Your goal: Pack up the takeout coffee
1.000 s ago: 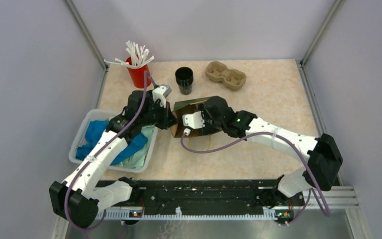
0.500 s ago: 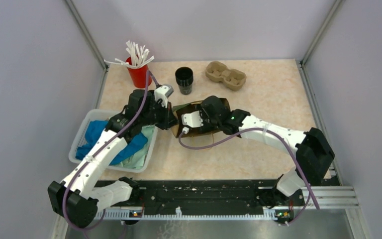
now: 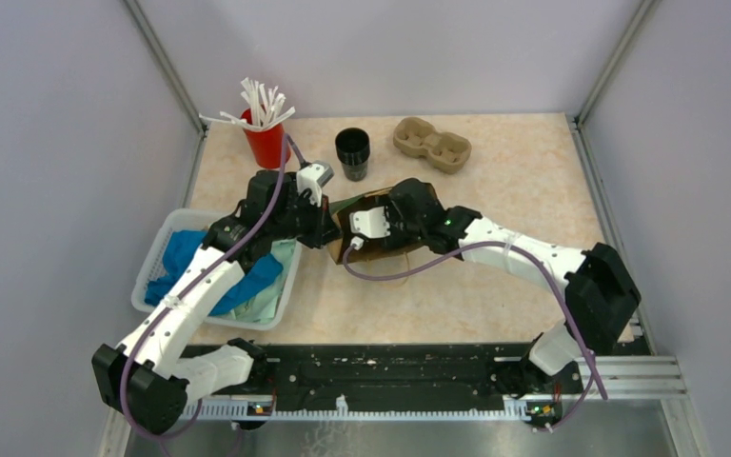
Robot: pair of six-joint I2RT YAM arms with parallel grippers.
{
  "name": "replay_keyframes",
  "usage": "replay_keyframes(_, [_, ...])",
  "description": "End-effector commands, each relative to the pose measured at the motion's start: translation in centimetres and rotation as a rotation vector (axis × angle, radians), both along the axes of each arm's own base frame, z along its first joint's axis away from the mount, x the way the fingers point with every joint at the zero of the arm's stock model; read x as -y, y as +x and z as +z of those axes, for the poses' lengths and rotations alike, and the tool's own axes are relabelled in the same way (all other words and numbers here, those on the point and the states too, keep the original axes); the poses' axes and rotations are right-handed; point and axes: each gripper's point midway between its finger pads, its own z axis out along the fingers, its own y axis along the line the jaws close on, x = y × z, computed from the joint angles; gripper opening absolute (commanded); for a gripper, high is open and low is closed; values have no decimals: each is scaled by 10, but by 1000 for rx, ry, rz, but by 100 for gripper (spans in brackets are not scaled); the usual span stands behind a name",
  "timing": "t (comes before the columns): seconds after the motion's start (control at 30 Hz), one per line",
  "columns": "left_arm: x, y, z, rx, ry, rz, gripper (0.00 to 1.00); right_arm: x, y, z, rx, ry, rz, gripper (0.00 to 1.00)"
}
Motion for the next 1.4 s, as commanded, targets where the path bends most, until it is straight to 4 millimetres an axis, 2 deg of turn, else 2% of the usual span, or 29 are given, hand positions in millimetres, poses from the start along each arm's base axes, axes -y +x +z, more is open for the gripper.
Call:
replay_keyframes(0.0, [3, 1, 6, 21, -9, -21, 0, -16, 11, 8, 19, 71, 17, 21])
replay_keyframes(0.27, [2, 0, 2, 13, 2, -18, 0, -32, 18, -5, 13, 92, 41, 21])
replay_keyframes(0.63, [-1, -3, 0, 2, 14, -14, 0, -42, 25, -17, -1, 104, 57, 22])
replay_keyframes(0.93, [-2, -4, 18, 20, 12, -12, 0, -33, -2, -34, -185, 55, 62, 22])
replay_keyframes(1.07, [-2, -2, 31, 27, 0, -1, 0, -19, -19, -35, -300, -1, 19, 21])
replay_keyframes(1.2, [0, -1, 41, 16, -14, 6, 0, -11, -42, -40, -408, 2, -1, 21])
replay_keyframes(1.37, [6, -3, 44, -29, -32, -7, 4, -5, -74, -55, -567, -10, -39, 21])
